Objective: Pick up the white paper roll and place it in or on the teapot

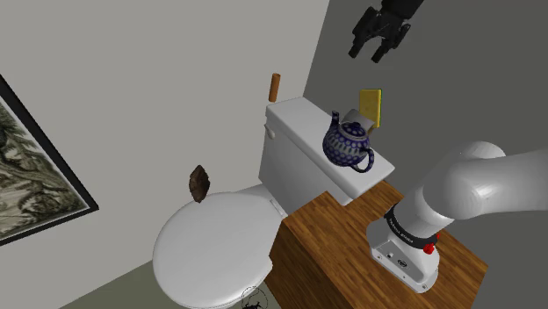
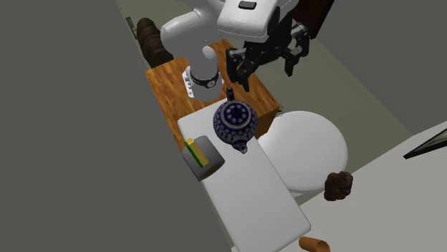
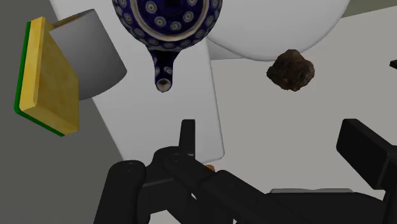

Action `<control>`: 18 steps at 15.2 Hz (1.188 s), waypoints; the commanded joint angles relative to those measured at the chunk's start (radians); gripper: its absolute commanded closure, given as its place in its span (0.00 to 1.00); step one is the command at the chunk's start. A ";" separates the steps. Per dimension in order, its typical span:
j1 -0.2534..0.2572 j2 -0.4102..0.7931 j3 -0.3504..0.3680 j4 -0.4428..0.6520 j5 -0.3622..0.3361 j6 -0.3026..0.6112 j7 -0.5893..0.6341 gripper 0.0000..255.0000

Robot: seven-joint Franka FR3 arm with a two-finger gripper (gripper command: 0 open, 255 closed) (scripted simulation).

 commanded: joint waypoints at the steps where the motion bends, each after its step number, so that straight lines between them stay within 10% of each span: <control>1: 0.000 0.000 0.000 0.000 0.000 0.000 0.000 0.00; 18: 0.074 0.459 -0.357 -0.013 -0.102 0.205 -0.711 0.00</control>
